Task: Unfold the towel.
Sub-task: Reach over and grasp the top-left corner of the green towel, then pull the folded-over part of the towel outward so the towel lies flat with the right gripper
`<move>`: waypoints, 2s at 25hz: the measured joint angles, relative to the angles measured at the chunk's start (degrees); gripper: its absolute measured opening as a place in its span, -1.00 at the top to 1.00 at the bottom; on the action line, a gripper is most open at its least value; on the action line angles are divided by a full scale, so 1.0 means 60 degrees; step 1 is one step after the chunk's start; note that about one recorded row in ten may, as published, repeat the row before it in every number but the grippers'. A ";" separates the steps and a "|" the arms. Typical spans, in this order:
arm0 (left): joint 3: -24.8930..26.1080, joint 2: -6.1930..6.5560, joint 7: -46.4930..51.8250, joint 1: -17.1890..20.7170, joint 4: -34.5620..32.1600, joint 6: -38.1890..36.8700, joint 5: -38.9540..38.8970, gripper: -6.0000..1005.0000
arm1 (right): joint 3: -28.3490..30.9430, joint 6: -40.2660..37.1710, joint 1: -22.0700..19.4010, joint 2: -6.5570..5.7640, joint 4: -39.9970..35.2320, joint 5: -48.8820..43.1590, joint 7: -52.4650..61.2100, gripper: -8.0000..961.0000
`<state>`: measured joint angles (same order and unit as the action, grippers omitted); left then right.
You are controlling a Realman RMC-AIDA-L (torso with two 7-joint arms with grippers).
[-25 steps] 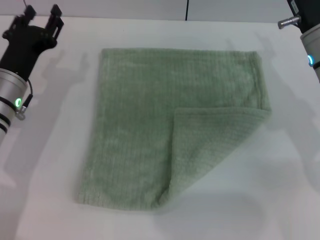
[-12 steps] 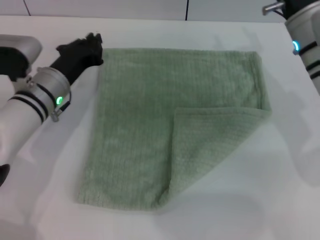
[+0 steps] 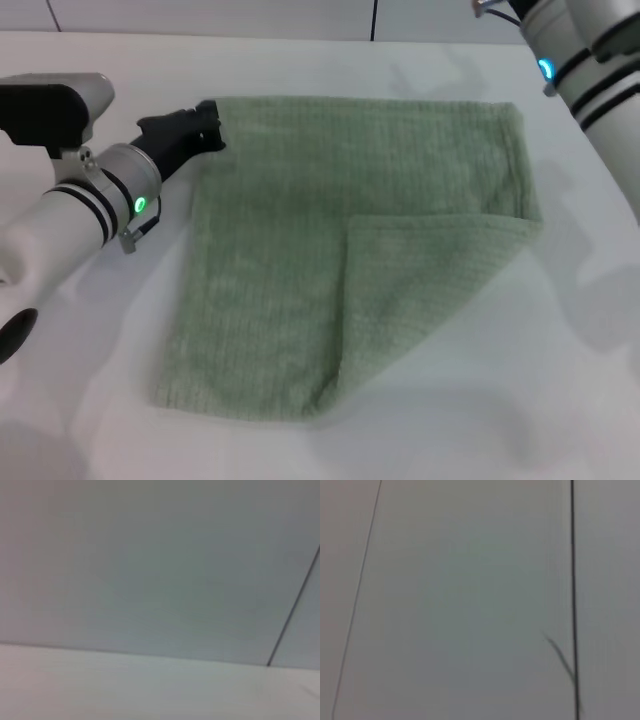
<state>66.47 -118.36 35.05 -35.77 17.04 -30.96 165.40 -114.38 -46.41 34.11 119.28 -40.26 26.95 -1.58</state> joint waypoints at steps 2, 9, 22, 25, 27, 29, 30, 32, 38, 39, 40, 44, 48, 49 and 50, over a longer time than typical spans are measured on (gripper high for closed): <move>-0.0101 0.0001 0.0111 -0.0086 -0.0004 0.0166 0.0000 0.99 | -0.0028 0.0576 0.0000 -0.0002 -0.0389 -0.0006 0.0001 -0.72; -0.0238 -0.0013 0.0182 -0.0458 -0.0021 0.1088 0.0000 0.99 | -0.0039 0.1512 0.0064 -0.0017 -0.0945 -0.0013 -0.0006 -0.72; -0.0415 -0.0033 0.0192 -0.0674 -0.0033 0.1469 0.0001 0.99 | -0.0039 0.2825 0.0249 -0.0017 -0.1436 -0.0161 -0.0039 -0.72; -0.0535 -0.0044 0.0194 -0.0678 -0.0013 0.1484 0.0001 0.99 | -0.0039 0.2901 0.0286 -0.0017 -0.1442 -0.0161 -0.0039 -0.72; -0.0616 -0.0047 0.0194 -0.0685 -0.0006 0.1498 0.0001 0.99 | -0.0022 0.3087 0.0357 -0.0017 -0.1479 -0.0161 -0.0039 -0.72; -0.0737 -0.0049 0.0194 -0.0696 -0.0006 0.1513 0.0001 0.99 | -0.0003 0.3185 0.0373 -0.0017 -0.1498 -0.0161 -0.0041 -0.72; -0.0762 -0.0048 0.0194 -0.0699 -0.0006 0.1517 0.0001 0.99 | 0.0014 0.3277 0.0402 -0.0017 -0.1515 -0.0161 -0.0044 -0.72; -0.0886 -0.0057 0.0194 -0.0748 -0.0038 0.1539 0.0001 0.99 | 0.0034 0.3412 0.0453 -0.0018 -0.1538 -0.0161 -0.0053 -0.72; -0.0978 -0.0066 0.0194 -0.0791 -0.0078 0.1620 0.0001 0.99 | 0.0049 0.3740 0.0553 -0.0029 -0.1602 -0.0157 -0.0076 -0.72; -0.1010 -0.0066 0.0194 -0.0791 -0.0082 0.1631 0.0001 0.99 | 0.0049 0.3801 0.0567 -0.0030 -0.1619 -0.0157 -0.0077 -0.72; -0.1036 -0.0065 0.0194 -0.0793 -0.0086 0.1647 0.0001 0.99 | 0.0050 0.3885 0.0576 -0.0031 -0.1652 -0.0156 -0.0080 -0.72; -0.1100 -0.0064 0.0179 -0.0830 -0.0096 0.1777 0.0001 0.99 | 0.0050 0.4018 0.0584 -0.0032 -0.1697 -0.0156 -0.0083 -0.72; -0.1183 -0.0063 0.0179 -0.0855 -0.0099 0.1805 0.0001 0.99 | 0.0050 0.4149 0.0597 -0.0032 -0.1764 -0.0156 -0.0083 -0.72; -0.1191 -0.0062 0.0179 -0.0860 -0.0096 0.1813 0.0001 0.99 | 0.0050 0.4209 0.0598 -0.0032 -0.1787 -0.0156 -0.0083 -0.72; -0.1191 -0.0062 0.0179 -0.0861 -0.0086 0.1815 0.0000 0.99 | 0.0050 0.4282 0.0601 -0.0032 -0.1815 -0.0156 -0.0085 -0.72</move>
<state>59.32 -118.74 36.12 -40.94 16.53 -20.07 165.41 -114.08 -20.72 37.72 119.09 -51.15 26.02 -2.09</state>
